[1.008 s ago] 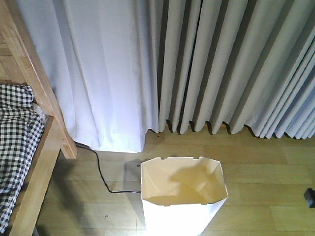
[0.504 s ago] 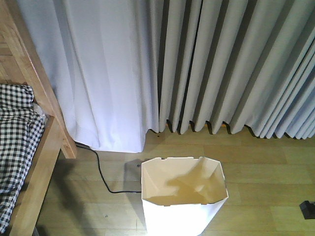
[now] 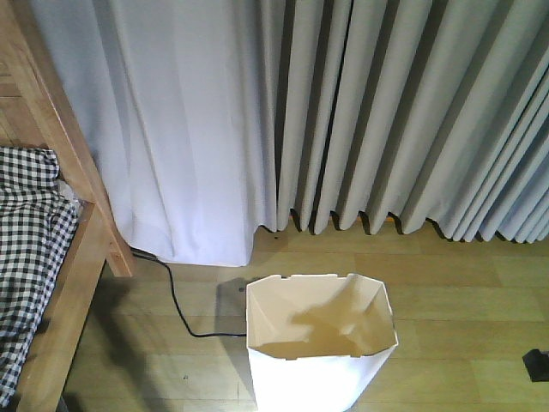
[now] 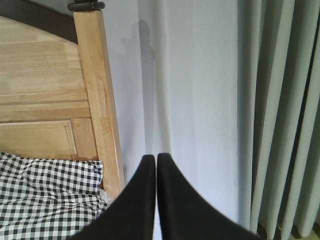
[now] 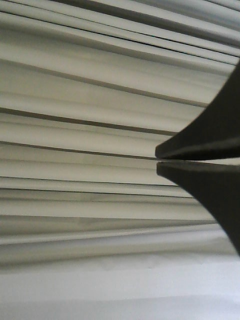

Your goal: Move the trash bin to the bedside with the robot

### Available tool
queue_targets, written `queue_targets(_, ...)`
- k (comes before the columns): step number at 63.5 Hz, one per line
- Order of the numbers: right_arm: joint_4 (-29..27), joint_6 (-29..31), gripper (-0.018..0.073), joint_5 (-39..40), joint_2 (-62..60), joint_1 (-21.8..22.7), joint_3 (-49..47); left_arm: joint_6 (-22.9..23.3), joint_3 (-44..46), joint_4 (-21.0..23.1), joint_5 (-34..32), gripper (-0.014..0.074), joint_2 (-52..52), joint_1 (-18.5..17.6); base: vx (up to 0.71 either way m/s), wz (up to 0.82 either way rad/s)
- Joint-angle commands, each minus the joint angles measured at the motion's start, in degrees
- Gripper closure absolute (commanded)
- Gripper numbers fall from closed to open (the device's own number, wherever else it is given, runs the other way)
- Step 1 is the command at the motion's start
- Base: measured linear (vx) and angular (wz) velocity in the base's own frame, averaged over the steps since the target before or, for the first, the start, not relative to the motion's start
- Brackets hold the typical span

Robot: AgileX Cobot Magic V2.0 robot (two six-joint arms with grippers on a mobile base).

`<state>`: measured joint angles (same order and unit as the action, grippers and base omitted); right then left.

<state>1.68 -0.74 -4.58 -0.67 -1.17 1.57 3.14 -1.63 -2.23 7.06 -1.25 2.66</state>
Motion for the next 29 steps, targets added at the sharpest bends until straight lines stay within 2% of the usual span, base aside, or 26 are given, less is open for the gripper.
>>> queue_targets(1,0.4,0.1,0.0568,4.0,-0.8,0.3,1.2,0.3,1.2,0.3,-4.1,0.0603,-0.3,0.0,0.0,0.0)
queue_targets(29,0.4,0.1,0.0568,3.9,-0.8,0.3,1.2,0.3,1.2,0.3,-4.1,0.0603,-0.3,0.0,0.0,0.0)
